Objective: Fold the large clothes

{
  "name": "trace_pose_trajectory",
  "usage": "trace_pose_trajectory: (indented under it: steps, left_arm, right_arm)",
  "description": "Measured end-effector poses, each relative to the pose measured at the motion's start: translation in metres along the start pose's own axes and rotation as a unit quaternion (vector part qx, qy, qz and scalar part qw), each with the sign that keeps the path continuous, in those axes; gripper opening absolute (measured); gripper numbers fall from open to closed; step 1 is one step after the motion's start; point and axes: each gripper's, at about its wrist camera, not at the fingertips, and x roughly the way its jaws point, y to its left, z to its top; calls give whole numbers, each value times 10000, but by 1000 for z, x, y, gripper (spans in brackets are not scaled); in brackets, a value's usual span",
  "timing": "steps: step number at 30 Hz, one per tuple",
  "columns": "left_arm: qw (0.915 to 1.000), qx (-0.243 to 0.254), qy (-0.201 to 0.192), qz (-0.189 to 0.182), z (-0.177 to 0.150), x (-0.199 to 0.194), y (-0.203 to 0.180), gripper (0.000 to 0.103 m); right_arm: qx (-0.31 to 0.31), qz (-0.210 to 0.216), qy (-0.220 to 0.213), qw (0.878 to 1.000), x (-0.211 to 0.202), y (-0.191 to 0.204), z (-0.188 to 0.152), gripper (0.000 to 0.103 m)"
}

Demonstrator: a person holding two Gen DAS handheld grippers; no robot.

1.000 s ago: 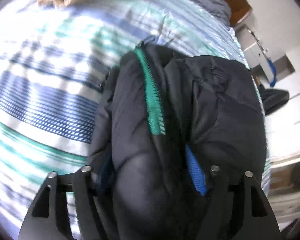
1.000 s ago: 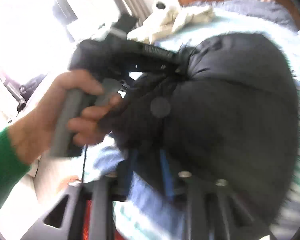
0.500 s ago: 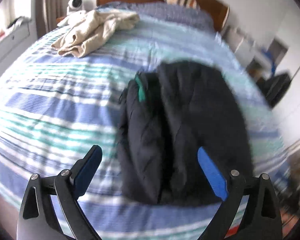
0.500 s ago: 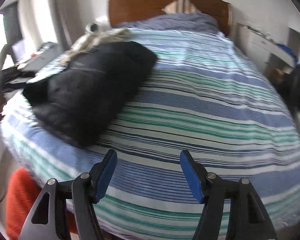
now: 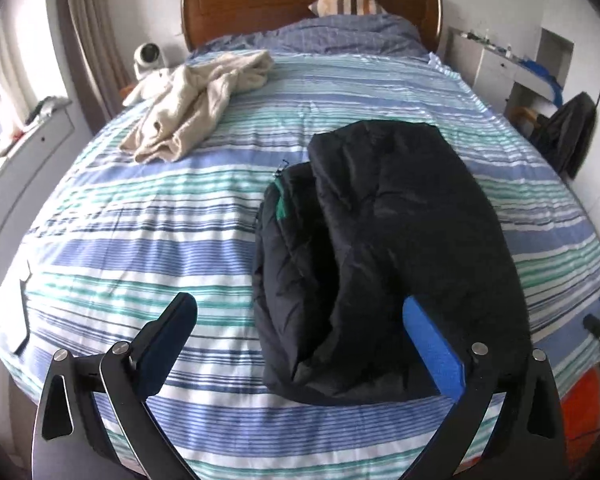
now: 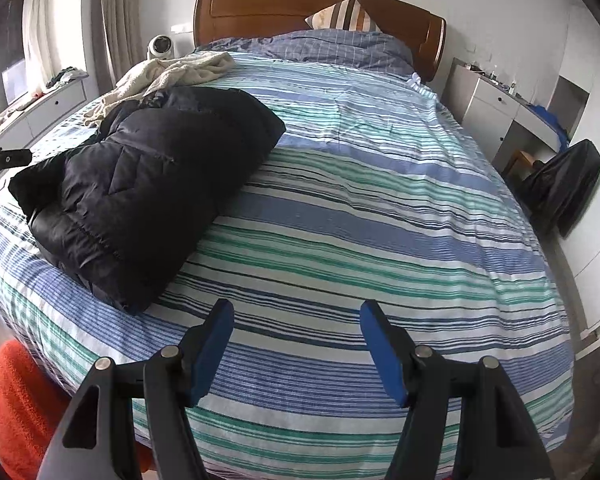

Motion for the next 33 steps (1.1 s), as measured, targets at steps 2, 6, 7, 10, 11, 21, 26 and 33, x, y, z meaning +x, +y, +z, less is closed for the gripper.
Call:
trace_pose_trajectory:
  steps: [2, 6, 7, 10, 11, 21, 26, 33]
  left_arm:
    - [10000, 25, 23, 29, -3, 1, 0, 103]
    - [9994, -154, 21, -316, -1, 0, 11, 103]
    - [9983, -297, -14, -503, 3, 0, 19, 103]
    - [9841, -1044, 99, -1437, 19, 14, 56, 103]
    - [9742, -1327, 272, -1807, 24, 27, 69, 103]
    - [9428, -1731, 1370, -2496, 5, 152, 83, 101]
    - [9085, -1794, 1599, -3418, -17, 177, 61, 102]
    - [9077, -1841, 1719, -3356, -25, 190, 48, 103]
  right_arm:
    - [-11, -44, -6, 10000, -1, 1, 2, 67]
    - [11, 196, -31, 9998, -2, 1, 3, 67]
    - [116, 488, -56, 9987, -2, -2, 3, 67]
    - [443, 1241, 42, 9913, 4, -8, 1, 67]
    - [537, 1393, 101, 9887, 8, -9, 1, 67]
    - [2495, 3652, 140, 8968, 72, -33, 1, 67]
    - [2643, 4417, 417, 8564, 134, -1, 18, 69]
    - [2598, 4725, 625, 8398, 200, 41, 33, 96]
